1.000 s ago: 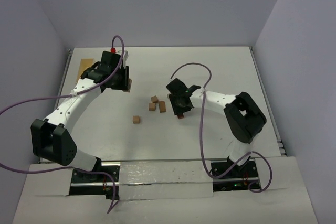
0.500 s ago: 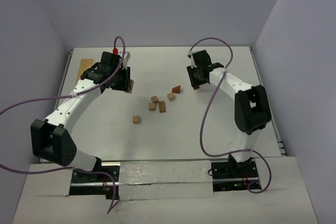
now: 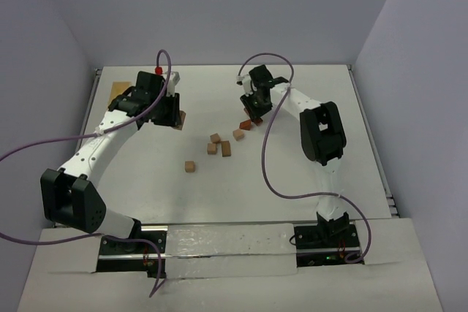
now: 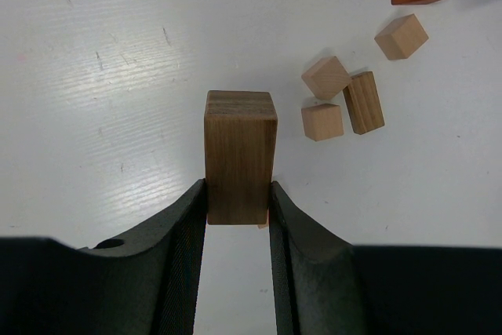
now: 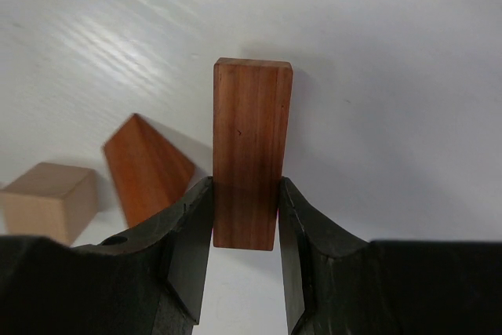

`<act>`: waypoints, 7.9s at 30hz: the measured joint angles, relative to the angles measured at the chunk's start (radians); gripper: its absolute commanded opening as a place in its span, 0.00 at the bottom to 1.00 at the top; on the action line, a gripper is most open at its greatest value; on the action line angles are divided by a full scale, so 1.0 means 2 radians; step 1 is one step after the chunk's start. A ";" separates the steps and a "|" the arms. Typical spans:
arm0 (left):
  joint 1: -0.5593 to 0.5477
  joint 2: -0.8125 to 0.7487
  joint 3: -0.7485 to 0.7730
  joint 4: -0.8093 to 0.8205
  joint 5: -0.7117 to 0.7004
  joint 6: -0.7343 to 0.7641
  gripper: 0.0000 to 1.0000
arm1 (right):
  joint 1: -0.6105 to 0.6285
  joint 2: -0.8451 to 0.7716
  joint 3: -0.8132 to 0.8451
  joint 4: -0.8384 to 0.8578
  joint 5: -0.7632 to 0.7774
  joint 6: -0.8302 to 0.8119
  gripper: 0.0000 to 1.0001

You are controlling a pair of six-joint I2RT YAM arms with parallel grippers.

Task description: Build the wood block tower

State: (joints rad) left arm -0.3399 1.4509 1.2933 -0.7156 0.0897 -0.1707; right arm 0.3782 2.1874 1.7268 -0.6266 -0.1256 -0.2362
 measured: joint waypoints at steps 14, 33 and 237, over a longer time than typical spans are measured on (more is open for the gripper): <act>0.008 0.000 0.008 -0.005 0.009 0.000 0.00 | 0.115 0.015 0.007 -0.038 -0.027 -0.030 0.00; 0.024 -0.015 0.008 -0.005 0.007 -0.004 0.00 | 0.238 -0.012 -0.045 0.006 -0.016 0.000 0.00; -0.215 0.301 0.208 -0.014 -0.165 -0.239 0.00 | -0.062 -0.196 -0.155 0.014 0.079 0.269 1.00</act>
State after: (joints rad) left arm -0.7692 2.0538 1.7087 -0.7436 -0.2394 -0.6479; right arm 0.2546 1.7954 1.4170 -0.5980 0.0321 0.3023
